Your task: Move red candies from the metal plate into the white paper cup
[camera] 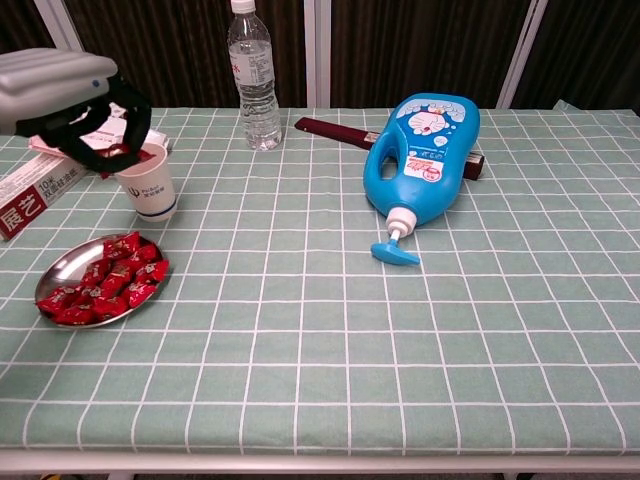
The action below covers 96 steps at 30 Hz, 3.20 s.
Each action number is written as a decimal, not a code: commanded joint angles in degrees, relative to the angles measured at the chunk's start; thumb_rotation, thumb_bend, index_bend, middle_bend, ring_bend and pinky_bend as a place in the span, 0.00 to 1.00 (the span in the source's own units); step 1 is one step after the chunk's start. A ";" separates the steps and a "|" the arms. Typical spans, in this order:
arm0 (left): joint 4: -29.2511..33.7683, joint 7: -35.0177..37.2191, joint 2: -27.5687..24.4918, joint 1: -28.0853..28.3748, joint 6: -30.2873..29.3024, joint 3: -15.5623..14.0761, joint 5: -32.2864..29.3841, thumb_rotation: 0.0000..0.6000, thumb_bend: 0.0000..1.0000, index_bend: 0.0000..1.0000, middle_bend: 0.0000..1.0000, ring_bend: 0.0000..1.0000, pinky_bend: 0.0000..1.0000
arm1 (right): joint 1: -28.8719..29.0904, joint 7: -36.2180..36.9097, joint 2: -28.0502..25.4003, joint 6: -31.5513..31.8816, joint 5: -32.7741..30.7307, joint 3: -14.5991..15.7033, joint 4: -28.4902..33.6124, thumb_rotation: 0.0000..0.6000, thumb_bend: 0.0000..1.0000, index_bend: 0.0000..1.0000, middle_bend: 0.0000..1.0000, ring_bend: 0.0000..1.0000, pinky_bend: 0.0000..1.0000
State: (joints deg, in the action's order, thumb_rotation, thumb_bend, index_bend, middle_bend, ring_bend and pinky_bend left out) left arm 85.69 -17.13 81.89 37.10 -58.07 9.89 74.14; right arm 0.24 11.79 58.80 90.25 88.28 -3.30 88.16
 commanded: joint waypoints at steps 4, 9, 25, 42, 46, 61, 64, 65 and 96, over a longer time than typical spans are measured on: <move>-5.24 -1.79 1.74 5.59 6.99 3.30 -6.26 1.00 0.52 0.70 0.77 0.86 1.00 | -0.24 0.13 0.03 -0.21 -0.76 -0.09 -0.13 1.00 0.04 0.07 0.16 0.07 0.41; -7.66 -2.59 2.92 6.93 8.75 3.28 -9.38 1.00 0.51 0.70 0.75 0.86 1.00 | -0.35 0.17 0.05 -0.49 -1.24 -0.16 -0.35 1.00 0.04 0.07 0.16 0.07 0.41; -12.08 -3.54 4.21 8.22 9.77 2.28 -14.20 1.00 0.49 0.64 0.71 0.85 1.00 | -0.20 -0.17 -0.01 -0.86 -1.34 -0.37 -0.09 1.00 0.04 0.07 0.16 0.07 0.41; -10.81 -6.99 3.82 9.08 8.61 1.24 -17.44 1.00 0.44 0.43 0.53 0.78 1.00 | -0.48 0.22 -0.07 -0.75 -1.46 -0.40 -0.28 1.00 0.04 0.07 0.16 0.07 0.41; -9.57 -5.83 3.05 8.33 6.27 1.77 -16.82 1.00 0.38 0.39 0.51 0.75 1.00 | -0.40 0.22 -0.18 -0.74 -1.39 -0.51 -0.22 1.00 0.04 0.07 0.16 0.07 0.41; 2.56 6.49 -3.96 -9.32 -17.26 -10.09 5.54 1.00 0.27 0.43 0.51 0.74 1.00 | 0.34 0.03 -0.21 -0.80 -0.16 -0.62 -0.12 1.00 0.04 0.07 0.16 0.07 0.41; 2.56 6.08 -3.32 -10.37 -17.00 -12.73 8.52 1.00 0.26 0.42 0.51 0.74 1.00 | 0.37 -0.29 -0.22 -0.63 0.17 -0.54 0.18 1.00 0.04 0.07 0.16 0.07 0.41; 2.29 5.83 -2.77 -10.54 -16.43 -13.52 9.38 1.00 0.25 0.42 0.51 0.74 1.00 | 0.31 -0.40 -0.21 -0.49 0.28 -0.48 0.31 1.00 0.04 0.07 0.16 0.07 0.41; -5.53 -3.60 7.22 -8.41 -3.09 -11.88 5.38 1.00 0.23 0.42 0.46 0.74 1.00 | 0.04 -1.34 -0.42 -0.44 0.08 -0.18 1.25 1.00 0.04 0.07 0.16 0.07 0.41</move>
State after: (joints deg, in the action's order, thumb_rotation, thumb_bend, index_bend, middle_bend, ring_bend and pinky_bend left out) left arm 80.24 -20.67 89.03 28.69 -61.23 -2.05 79.58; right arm 0.30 10.44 58.39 89.81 88.38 -3.47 89.42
